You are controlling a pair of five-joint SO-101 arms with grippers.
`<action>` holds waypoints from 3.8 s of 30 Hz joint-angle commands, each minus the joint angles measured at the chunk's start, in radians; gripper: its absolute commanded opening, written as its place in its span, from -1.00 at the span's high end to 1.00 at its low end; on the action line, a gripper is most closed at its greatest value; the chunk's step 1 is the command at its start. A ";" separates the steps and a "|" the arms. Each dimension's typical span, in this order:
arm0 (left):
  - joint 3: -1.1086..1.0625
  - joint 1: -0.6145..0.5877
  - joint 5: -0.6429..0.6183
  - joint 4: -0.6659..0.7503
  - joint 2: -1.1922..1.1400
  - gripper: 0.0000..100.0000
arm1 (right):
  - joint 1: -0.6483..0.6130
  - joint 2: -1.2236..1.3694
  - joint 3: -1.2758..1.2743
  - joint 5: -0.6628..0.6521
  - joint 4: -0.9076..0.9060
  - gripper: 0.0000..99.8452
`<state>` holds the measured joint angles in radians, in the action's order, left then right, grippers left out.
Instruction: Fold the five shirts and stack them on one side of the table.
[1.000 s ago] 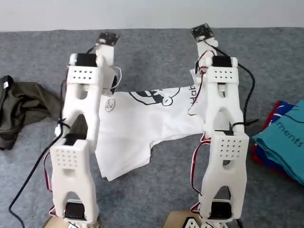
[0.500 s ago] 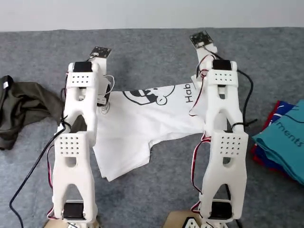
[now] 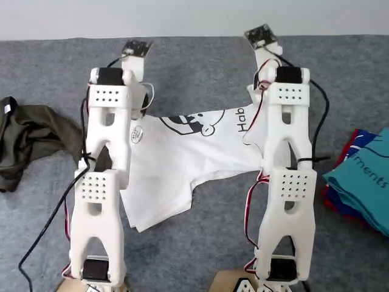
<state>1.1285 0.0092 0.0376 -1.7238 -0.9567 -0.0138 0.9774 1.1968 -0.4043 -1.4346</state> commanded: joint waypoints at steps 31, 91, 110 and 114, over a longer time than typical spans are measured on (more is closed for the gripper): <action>-0.308 -0.821 0.052 -0.014 0.575 1.00 | -0.220 -0.581 -0.459 -0.233 -0.361 0.98; -0.361 -1.094 0.057 0.041 0.445 1.00 | -0.923 -0.791 -1.634 -0.532 0.386 0.85; -0.357 -1.094 0.057 0.015 0.445 1.00 | -0.826 -0.796 -1.401 -0.532 0.366 0.98; -0.357 -1.091 0.057 0.015 0.445 1.00 | -0.825 -0.789 -1.326 -0.529 0.338 0.98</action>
<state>0.7618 -1.0787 0.0821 -1.6978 -0.5224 -0.8546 0.1887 -0.2179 -0.9275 -1.0802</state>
